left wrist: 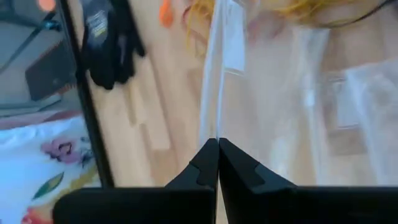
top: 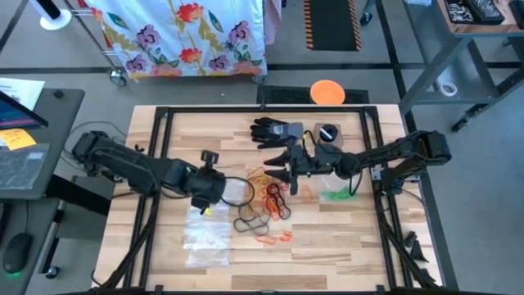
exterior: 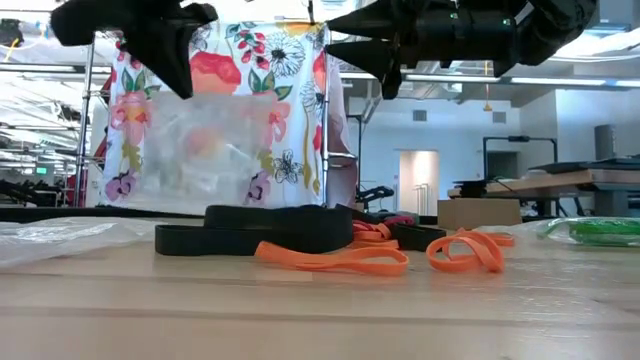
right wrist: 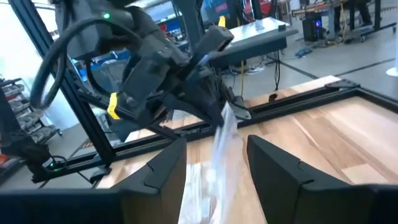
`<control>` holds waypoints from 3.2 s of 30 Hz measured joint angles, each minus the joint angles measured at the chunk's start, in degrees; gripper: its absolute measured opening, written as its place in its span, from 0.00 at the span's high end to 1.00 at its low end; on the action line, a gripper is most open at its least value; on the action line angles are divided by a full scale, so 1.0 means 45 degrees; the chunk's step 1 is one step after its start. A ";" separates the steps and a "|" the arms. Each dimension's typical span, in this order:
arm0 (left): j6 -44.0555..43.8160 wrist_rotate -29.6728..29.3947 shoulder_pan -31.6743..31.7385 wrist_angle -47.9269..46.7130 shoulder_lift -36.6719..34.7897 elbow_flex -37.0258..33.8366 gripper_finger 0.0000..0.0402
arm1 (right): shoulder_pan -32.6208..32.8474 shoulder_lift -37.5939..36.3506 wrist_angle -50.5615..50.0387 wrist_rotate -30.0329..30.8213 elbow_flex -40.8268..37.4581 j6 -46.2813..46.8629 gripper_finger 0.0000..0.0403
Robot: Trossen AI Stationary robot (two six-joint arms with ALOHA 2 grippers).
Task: Sort rubber bands
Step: Open the top transparent zip bag
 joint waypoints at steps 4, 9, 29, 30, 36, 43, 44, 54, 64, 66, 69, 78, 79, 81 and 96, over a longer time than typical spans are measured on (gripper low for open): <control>0.0425 0.0212 -0.0274 0.0334 -0.0139 0.0267 1.00 | -0.0078 0.0000 0.0035 0.0019 0.0000 0.0000 0.58; 0.2016 -0.0542 -0.0320 0.1956 -0.0140 0.0253 1.00 | 0.0036 0.0147 0.0146 0.2185 0.0010 -0.0086 0.58; 0.8647 -0.2176 0.0711 0.6496 0.1680 0.0121 1.00 | 0.2157 0.0141 -0.5080 0.6440 0.1564 0.0415 0.58; 0.8851 -0.2083 0.0766 0.6673 0.1675 0.0120 1.00 | 0.2169 0.0141 -0.5067 0.6466 0.1564 0.0366 0.58; 0.9570 -0.0691 0.1221 0.7192 0.1680 0.0121 1.00 | 0.2225 0.0141 -0.5019 0.6400 0.1564 -0.0113 0.58; 1.0162 0.1160 0.1806 0.7596 0.1680 0.0121 1.00 | 0.2144 0.0141 -0.4799 0.4929 0.1564 -0.0742 0.58; 1.0417 0.1682 0.1863 0.7664 0.1680 0.0121 1.00 | 0.2105 0.0141 -0.4889 0.4689 0.1563 -0.0868 0.58; 1.1100 0.2099 0.2063 0.8538 0.1675 0.0131 1.00 | 0.2021 0.0141 -0.4885 0.4595 0.1559 -0.0491 0.58; 1.1048 0.2926 0.2432 0.8766 0.1675 0.0131 1.00 | 0.1938 0.0141 -0.4893 0.4596 0.1554 -0.0364 0.58; 1.0975 0.3285 0.2543 0.8975 0.1675 0.0131 1.00 | 0.1933 0.0141 -0.5016 0.4600 0.1554 -0.0345 0.58; 1.0920 0.3495 0.2586 0.9265 0.1675 0.0131 1.00 | 0.1937 0.0141 -0.5225 0.4596 0.1554 -0.0330 0.58; 1.0859 0.3831 0.2727 0.9154 0.1675 0.0136 1.00 | 0.1938 0.0058 -0.4780 0.4600 0.1636 -0.0540 0.58; 1.0844 0.3834 0.2727 0.9147 0.1675 0.0136 1.00 | 0.1938 0.0058 -0.4789 0.4595 0.1702 -0.0571 0.58; 1.0820 0.3838 0.2727 0.9118 0.1675 0.0136 1.00 | 0.1938 0.0058 -0.4918 0.4572 0.1814 -0.0576 0.58; 1.0823 0.3806 0.2640 0.9156 0.1675 0.0136 1.00 | 0.1938 0.0121 -0.6508 0.4629 0.2050 -0.0335 0.58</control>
